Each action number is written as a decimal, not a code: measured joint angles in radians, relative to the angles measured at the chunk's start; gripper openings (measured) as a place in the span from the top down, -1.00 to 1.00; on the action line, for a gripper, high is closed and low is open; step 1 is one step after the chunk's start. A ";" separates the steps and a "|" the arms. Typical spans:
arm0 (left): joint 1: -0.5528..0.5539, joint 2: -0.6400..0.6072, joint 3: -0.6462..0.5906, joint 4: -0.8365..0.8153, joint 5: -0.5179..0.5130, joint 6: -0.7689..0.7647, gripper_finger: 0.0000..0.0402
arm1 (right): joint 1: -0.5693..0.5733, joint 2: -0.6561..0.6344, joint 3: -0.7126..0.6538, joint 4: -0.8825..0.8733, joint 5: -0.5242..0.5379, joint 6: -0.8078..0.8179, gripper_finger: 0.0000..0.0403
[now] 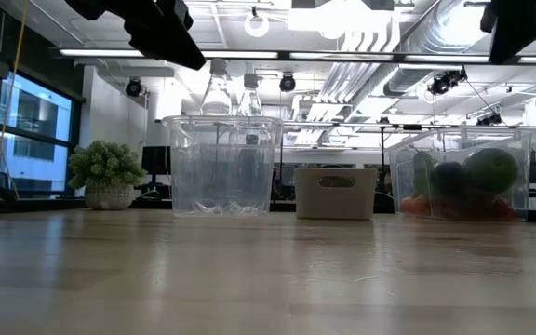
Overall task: Pick & Place Food Item
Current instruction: Put the orange bottle into the left transparent bin
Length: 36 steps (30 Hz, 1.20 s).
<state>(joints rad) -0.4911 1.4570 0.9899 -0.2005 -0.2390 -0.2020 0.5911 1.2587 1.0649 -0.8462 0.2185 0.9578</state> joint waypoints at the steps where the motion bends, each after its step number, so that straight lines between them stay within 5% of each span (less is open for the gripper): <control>1: 0.000 0.000 0.000 0.000 0.000 -0.005 -0.44 | 0.000 0.000 0.000 0.019 -0.042 -0.026 -0.92; 7: 0.000 0.000 0.000 0.010 0.000 -0.008 -0.44 | -0.007 0.000 0.000 0.067 -0.306 -0.050 -0.92; 12: 0.000 0.000 0.000 0.011 0.000 -0.008 -0.44 | -0.026 0.000 0.000 -0.002 -0.434 0.185 -0.92; 20: 0.019 0.000 0.000 0.012 0.000 -0.008 -0.44 | 0.002 -0.056 0.000 -0.208 -0.473 0.329 -0.92; 30: 0.046 0.000 0.000 0.024 0.000 -0.008 -0.44 | 0.140 -0.240 0.002 -0.366 -0.295 0.567 -0.92; 36: 0.047 0.000 0.000 0.026 0.000 -0.008 -0.44 | 0.233 -0.238 0.001 -0.476 -0.352 0.642 -0.92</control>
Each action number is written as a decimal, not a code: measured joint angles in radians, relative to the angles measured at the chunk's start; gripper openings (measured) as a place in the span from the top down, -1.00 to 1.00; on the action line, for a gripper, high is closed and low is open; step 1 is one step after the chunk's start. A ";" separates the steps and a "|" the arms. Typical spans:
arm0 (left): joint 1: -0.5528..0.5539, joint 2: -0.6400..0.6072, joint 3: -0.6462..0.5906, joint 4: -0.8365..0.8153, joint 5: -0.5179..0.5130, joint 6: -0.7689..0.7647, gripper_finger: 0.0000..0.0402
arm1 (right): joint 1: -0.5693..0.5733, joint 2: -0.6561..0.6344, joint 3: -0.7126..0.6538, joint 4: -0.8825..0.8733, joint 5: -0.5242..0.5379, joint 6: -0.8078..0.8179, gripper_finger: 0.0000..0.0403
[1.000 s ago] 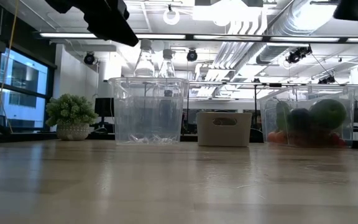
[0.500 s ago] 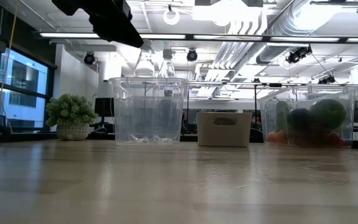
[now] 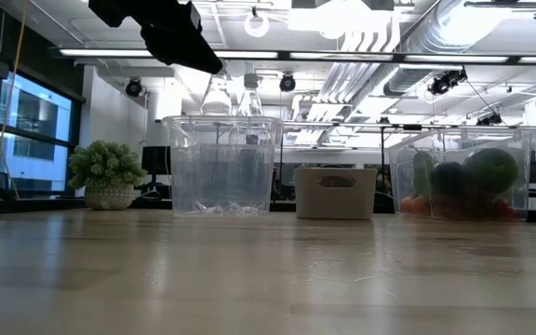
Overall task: Pick & Place Food Item
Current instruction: Put the orange bottle into the left transparent bin
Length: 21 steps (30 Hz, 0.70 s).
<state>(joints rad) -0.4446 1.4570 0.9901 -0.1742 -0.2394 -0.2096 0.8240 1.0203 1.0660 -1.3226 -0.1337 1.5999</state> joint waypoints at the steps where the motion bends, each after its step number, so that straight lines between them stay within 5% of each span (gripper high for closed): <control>1: 0.000 0.000 0.000 0.002 0.000 0.000 -0.44 | 0.017 0.000 0.000 -0.010 -0.004 0.010 -0.92; 21: 0.042 0.000 0.000 0.078 0.000 -0.001 -0.44 | 0.174 0.119 -0.001 0.050 0.003 0.098 -0.92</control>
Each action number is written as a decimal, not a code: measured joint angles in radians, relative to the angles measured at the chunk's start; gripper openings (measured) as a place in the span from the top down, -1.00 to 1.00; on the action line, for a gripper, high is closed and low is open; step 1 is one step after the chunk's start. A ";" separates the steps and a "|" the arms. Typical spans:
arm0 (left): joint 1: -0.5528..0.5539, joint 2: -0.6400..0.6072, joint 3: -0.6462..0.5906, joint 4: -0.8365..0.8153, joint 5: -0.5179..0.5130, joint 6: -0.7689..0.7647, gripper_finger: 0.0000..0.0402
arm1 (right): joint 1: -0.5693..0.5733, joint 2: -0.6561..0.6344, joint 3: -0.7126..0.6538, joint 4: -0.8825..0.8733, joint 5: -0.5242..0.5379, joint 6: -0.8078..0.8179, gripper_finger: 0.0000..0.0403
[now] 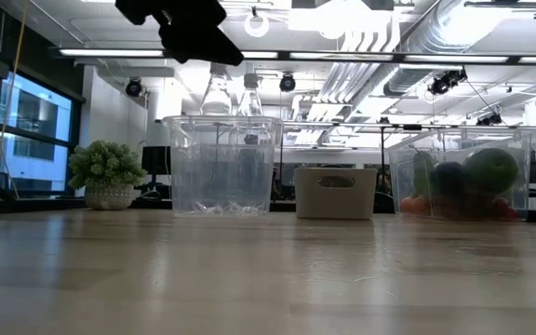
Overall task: Pick & Place Food Item
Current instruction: Put the orange bottle into the left transparent bin
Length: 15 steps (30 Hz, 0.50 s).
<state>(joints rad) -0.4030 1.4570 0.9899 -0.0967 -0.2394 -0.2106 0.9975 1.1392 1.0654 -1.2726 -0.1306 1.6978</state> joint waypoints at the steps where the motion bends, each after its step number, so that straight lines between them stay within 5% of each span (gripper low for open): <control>1: 0.004 0.000 0.000 0.002 0.000 -0.006 -0.44 | 0.004 0.009 0.000 0.003 0.013 0.000 -0.92; 15: 0.016 0.000 0.000 0.020 0.000 -0.030 -0.44 | 0.038 0.143 -0.001 0.038 0.091 -0.042 -0.92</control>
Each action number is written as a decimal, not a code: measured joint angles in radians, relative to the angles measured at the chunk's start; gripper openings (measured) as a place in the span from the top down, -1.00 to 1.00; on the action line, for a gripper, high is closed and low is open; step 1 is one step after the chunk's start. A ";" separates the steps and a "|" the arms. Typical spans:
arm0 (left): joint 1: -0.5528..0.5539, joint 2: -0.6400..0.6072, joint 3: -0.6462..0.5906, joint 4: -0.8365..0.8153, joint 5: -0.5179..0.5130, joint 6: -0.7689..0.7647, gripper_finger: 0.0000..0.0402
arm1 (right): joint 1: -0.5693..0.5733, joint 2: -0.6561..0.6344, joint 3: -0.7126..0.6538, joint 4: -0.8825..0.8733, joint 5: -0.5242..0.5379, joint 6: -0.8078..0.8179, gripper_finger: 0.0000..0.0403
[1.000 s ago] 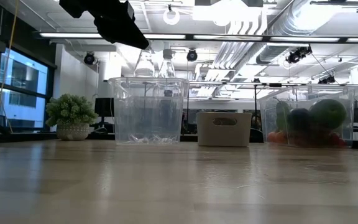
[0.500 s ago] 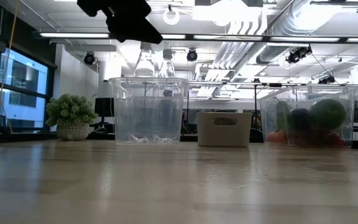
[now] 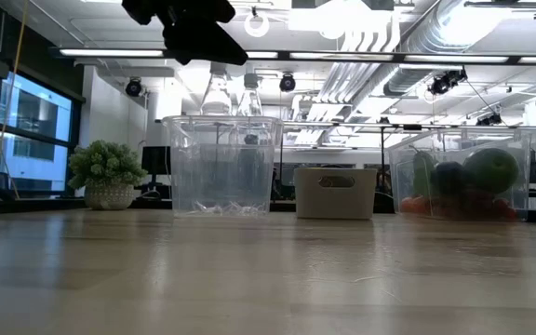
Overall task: Pick & Place Food Item
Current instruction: Put the orange bottle into the left transparent bin
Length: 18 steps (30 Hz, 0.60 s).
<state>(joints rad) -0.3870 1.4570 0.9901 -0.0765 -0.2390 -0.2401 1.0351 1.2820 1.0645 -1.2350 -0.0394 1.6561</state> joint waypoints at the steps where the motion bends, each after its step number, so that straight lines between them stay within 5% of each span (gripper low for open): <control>1: 0.000 0.000 0.000 0.000 0.000 0.000 -0.44 | 0.000 0.004 0.000 -0.001 -0.005 0.015 -0.92; 18: 0.000 0.000 0.000 0.026 0.000 -0.001 -0.44 | -0.001 0.059 0.000 0.115 -0.077 0.076 -0.92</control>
<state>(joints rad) -0.3870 1.4570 0.9899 -0.0509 -0.2390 -0.2407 1.0344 1.3411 1.0645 -1.1205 -0.1161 1.7317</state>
